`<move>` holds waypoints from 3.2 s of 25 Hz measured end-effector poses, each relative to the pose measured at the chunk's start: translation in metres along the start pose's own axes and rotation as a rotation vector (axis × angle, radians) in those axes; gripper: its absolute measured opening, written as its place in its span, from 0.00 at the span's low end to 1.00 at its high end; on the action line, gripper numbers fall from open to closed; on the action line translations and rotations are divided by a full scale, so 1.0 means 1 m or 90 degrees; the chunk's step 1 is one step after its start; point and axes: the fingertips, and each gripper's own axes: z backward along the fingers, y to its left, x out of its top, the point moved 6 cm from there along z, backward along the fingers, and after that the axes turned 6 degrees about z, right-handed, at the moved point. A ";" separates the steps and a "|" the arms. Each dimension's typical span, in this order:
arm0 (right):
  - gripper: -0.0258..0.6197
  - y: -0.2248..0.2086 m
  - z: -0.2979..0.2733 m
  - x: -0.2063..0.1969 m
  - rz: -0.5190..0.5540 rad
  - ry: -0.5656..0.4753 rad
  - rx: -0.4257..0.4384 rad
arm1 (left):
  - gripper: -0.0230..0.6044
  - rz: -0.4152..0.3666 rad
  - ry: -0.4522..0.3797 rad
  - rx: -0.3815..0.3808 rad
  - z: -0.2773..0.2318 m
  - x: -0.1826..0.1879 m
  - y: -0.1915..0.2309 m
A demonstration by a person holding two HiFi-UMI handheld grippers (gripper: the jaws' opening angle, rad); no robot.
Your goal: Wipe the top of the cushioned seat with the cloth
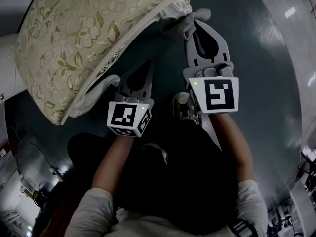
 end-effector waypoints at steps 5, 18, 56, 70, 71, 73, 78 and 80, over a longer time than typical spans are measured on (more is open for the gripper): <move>0.06 0.007 0.003 0.044 0.050 -0.037 0.021 | 0.06 0.018 -0.011 -0.001 0.011 0.006 -0.007; 0.06 0.048 0.000 0.076 0.060 -0.047 0.081 | 0.06 0.052 -0.045 0.007 0.026 0.002 -0.010; 0.06 0.128 0.017 0.081 0.168 -0.001 0.180 | 0.06 0.101 -0.211 0.214 0.158 -0.014 0.025; 0.06 0.204 0.032 0.083 0.212 0.004 0.243 | 0.06 0.109 -0.242 0.246 0.201 -0.009 0.036; 0.06 0.209 0.034 0.083 0.215 0.002 0.253 | 0.06 0.113 -0.239 0.253 0.204 -0.010 0.038; 0.06 0.218 0.036 0.084 0.220 -0.001 0.270 | 0.06 0.112 -0.235 0.264 0.208 -0.012 0.041; 0.06 0.236 0.039 0.081 0.225 -0.009 0.310 | 0.06 0.105 -0.254 0.292 0.220 -0.008 0.049; 0.06 0.243 0.042 0.080 0.230 -0.016 0.332 | 0.06 0.104 -0.254 0.307 0.225 -0.010 0.051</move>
